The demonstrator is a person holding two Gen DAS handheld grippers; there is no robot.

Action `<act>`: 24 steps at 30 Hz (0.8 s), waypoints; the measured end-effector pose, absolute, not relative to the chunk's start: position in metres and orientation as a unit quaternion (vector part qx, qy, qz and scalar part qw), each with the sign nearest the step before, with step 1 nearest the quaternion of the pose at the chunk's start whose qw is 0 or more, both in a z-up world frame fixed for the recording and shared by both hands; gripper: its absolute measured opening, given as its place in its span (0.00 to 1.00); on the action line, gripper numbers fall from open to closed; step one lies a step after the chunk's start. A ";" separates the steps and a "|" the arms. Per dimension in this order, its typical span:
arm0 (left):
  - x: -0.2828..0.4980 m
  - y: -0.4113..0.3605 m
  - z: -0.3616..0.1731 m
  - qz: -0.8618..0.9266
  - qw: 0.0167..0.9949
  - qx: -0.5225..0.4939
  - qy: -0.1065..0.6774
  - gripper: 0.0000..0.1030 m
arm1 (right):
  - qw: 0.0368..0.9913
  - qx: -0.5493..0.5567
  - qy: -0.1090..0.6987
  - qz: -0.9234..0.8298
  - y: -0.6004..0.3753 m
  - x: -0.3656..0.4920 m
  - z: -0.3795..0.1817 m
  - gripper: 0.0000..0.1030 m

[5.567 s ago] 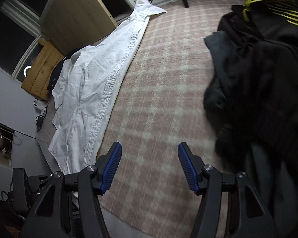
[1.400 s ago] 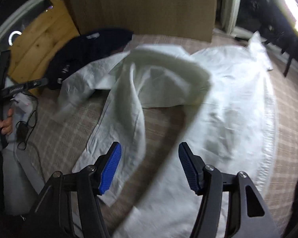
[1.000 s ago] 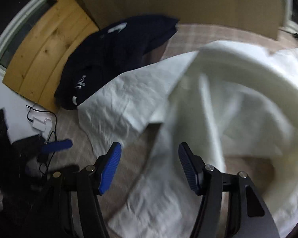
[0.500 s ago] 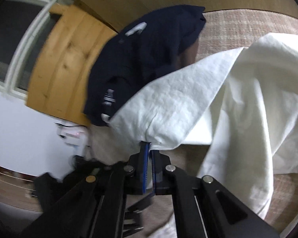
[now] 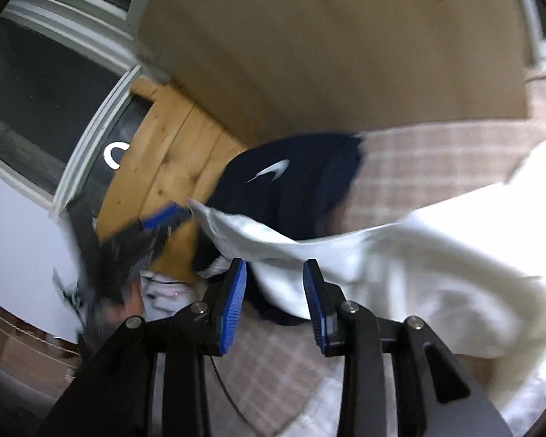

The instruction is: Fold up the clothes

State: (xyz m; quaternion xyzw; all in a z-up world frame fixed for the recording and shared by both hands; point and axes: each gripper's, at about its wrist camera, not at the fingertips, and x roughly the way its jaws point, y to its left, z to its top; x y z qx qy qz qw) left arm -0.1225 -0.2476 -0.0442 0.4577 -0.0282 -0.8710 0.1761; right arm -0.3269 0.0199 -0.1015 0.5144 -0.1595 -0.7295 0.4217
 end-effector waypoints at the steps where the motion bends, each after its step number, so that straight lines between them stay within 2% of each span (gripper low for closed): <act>1: -0.127 -0.259 -0.046 -0.861 0.194 0.469 -0.029 0.41 | 0.412 0.511 -0.152 -0.739 0.033 -0.327 -0.098 0.32; 5: -0.124 -0.240 -0.045 -0.876 0.141 0.461 0.023 0.45 | 0.361 0.506 -0.103 -0.777 0.090 -0.313 -0.094 0.42; 7: -0.109 -0.206 -0.057 -0.871 0.062 0.484 0.059 0.51 | 0.334 0.512 -0.082 -0.787 0.113 -0.302 -0.099 0.42; 12: -0.073 -0.100 -0.131 -0.802 -0.099 0.576 0.125 0.51 | 0.282 0.534 -0.074 -0.793 0.159 -0.282 -0.119 0.42; 16: -0.065 -0.033 -0.163 -0.775 -0.144 0.609 0.090 0.51 | 0.259 0.545 -0.092 -0.792 0.186 -0.274 -0.132 0.42; 22: -0.067 0.006 -0.172 -0.781 -0.130 0.610 0.029 0.55 | 0.267 0.523 -0.089 -0.804 0.202 -0.260 -0.120 0.42; 23: -0.066 0.011 -0.173 -0.786 -0.129 0.604 0.017 0.53 | 0.268 0.520 -0.087 -0.806 0.199 -0.258 -0.119 0.42; 24: -0.065 0.017 -0.173 -0.791 -0.128 0.598 0.005 0.46 | 0.269 0.517 -0.088 -0.808 0.200 -0.257 -0.118 0.42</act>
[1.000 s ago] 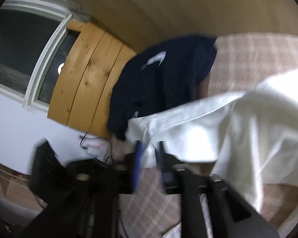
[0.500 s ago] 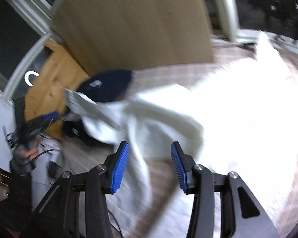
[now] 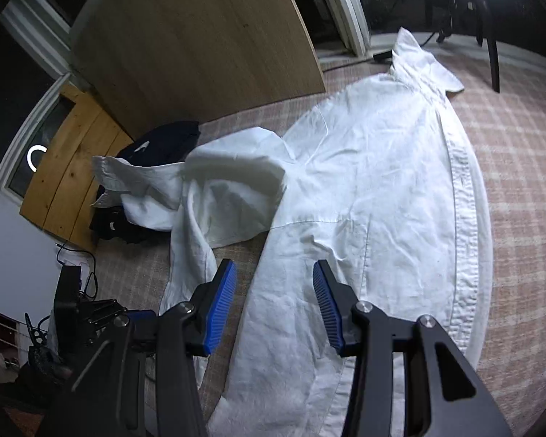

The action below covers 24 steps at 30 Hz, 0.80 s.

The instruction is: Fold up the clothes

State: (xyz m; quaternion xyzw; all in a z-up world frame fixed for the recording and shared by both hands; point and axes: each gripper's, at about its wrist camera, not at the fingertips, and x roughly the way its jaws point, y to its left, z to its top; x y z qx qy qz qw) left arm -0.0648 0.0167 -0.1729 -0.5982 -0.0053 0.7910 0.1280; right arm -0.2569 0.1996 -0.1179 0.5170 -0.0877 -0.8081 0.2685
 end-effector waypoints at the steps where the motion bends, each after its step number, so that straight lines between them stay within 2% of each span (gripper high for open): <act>1: -0.064 0.022 -0.173 0.796 0.127 -0.592 0.007 0.32 | 0.269 0.514 -0.088 -0.810 0.200 -0.256 -0.117 0.42; 2: -0.063 0.028 -0.173 0.801 0.126 -0.585 0.019 0.18 | 0.269 0.511 -0.088 -0.812 0.201 -0.255 -0.116 0.42; 3: -0.063 0.031 -0.174 0.799 0.136 -0.586 0.019 0.09 | 0.269 0.508 -0.089 -0.814 0.202 -0.254 -0.115 0.42; 8: -0.067 0.026 -0.141 0.805 0.138 -0.575 0.044 0.06 | 0.257 0.514 -0.099 -0.813 0.209 -0.258 -0.121 0.43; 14: -0.084 -0.027 -0.064 0.817 0.082 -0.535 0.199 0.06 | 0.238 0.543 -0.094 -0.800 0.212 -0.267 -0.148 0.45; 19: -0.092 -0.063 -0.026 0.786 0.039 -0.535 0.307 0.06 | 0.245 0.554 -0.077 -0.792 0.197 -0.272 -0.158 0.45; 24: -0.091 -0.055 -0.012 0.786 0.048 -0.523 0.327 0.06 | 0.282 0.533 -0.041 -0.796 0.161 -0.277 -0.139 0.45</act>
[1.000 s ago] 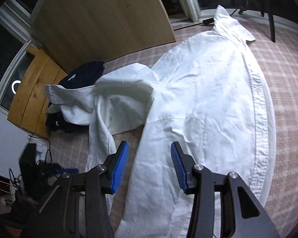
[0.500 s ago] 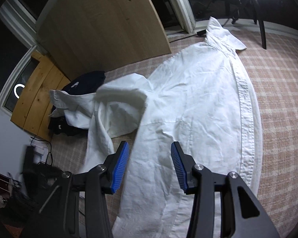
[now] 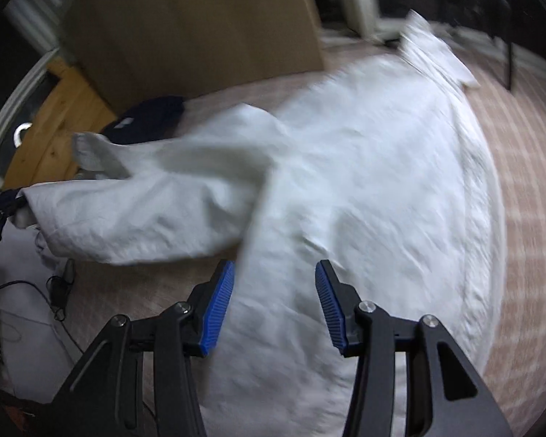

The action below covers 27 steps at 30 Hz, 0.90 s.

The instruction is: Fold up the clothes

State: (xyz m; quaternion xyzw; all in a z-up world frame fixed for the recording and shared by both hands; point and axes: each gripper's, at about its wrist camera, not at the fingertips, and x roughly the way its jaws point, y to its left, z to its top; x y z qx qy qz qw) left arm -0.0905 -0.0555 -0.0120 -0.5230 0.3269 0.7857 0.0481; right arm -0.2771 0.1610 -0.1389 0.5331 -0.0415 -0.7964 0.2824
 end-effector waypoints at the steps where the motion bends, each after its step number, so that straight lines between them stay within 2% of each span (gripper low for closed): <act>1: -0.088 -0.052 -0.013 0.785 0.056 -0.523 0.328 0.06 | 0.306 0.522 -0.038 -0.795 0.149 -0.279 -0.130 0.45; 4: -0.074 -0.035 -0.014 0.776 0.088 -0.521 0.343 0.06 | 0.375 0.488 0.007 -0.789 0.097 -0.287 -0.104 0.45; 6: -0.069 -0.026 -0.017 0.777 0.115 -0.523 0.331 0.07 | 0.389 0.472 0.074 -0.788 0.054 -0.300 -0.102 0.49; 7: -0.068 -0.024 -0.019 0.776 0.127 -0.531 0.318 0.07 | 0.373 0.470 0.109 -0.792 0.040 -0.311 -0.108 0.57; 11: -0.066 -0.028 -0.041 0.768 0.139 -0.555 0.288 0.07 | 0.319 0.460 0.250 -0.790 -0.004 -0.350 -0.137 0.58; 13: -0.067 -0.039 -0.053 0.765 0.130 -0.568 0.274 0.07 | 0.320 0.473 0.281 -0.771 -0.007 -0.363 -0.150 0.59; 14: -0.068 -0.044 -0.059 0.764 0.125 -0.574 0.266 0.07 | 0.320 0.479 0.295 -0.762 -0.008 -0.369 -0.156 0.64; 18: -0.072 -0.066 -0.068 0.767 0.085 -0.587 0.242 0.07 | 0.335 0.515 0.291 -0.734 -0.006 -0.378 -0.183 0.65; 19: -0.072 -0.069 -0.068 0.767 0.076 -0.588 0.244 0.07 | 0.344 0.514 0.291 -0.730 -0.005 -0.375 -0.187 0.57; 20: -0.072 -0.071 -0.067 0.767 0.069 -0.588 0.249 0.07 | 0.350 0.515 0.287 -0.728 -0.003 -0.373 -0.188 0.26; 21: -0.072 -0.071 -0.066 0.766 0.064 -0.586 0.256 0.07 | 0.355 0.516 0.283 -0.727 0.000 -0.371 -0.188 0.12; 23: -0.071 -0.068 -0.057 0.767 0.063 -0.579 0.268 0.07 | 0.362 0.510 0.255 -0.738 0.011 -0.369 -0.181 0.07; 27: -0.078 -0.068 -0.033 0.773 0.067 -0.559 0.292 0.07 | 0.365 0.483 0.172 -0.777 0.048 -0.368 -0.149 0.06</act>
